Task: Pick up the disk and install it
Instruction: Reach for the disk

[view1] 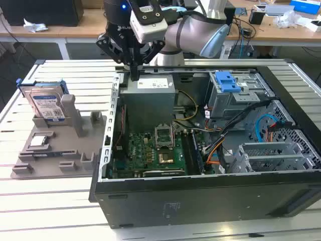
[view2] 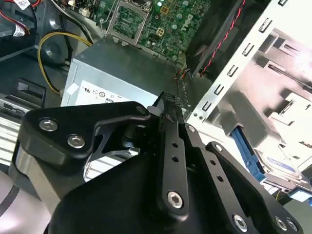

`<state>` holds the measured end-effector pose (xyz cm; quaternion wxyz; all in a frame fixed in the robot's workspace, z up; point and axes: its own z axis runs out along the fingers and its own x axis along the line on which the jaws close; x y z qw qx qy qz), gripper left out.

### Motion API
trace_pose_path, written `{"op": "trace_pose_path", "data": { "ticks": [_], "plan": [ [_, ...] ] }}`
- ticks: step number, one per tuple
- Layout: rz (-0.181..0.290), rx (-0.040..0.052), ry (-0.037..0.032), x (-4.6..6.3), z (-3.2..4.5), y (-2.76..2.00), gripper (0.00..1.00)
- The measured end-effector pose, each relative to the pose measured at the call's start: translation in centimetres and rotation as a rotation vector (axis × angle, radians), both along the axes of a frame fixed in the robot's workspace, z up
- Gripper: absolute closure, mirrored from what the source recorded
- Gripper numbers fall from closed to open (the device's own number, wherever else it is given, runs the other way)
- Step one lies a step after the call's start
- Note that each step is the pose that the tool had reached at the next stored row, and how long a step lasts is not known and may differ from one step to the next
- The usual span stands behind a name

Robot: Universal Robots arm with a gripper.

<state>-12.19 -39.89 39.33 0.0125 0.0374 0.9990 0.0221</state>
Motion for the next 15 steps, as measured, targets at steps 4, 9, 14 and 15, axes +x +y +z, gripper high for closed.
{"op": "trace_pose_path", "data": {
  "ticks": [4, 9, 14, 15],
  "plan": [
    [0.0, -0.0006, 0.0, -1.8, 0.0, 0.06, 0.89],
    [0.0, -0.0006, 0.0, -3.8, 0.0, 0.08, 0.89],
    [0.0, -0.0006, 0.0, -5.4, 0.0, 0.13, 0.89],
    [0.0, -0.0006, 0.0, -5.7, 0.0, 0.14, 0.89]
  ]
}}
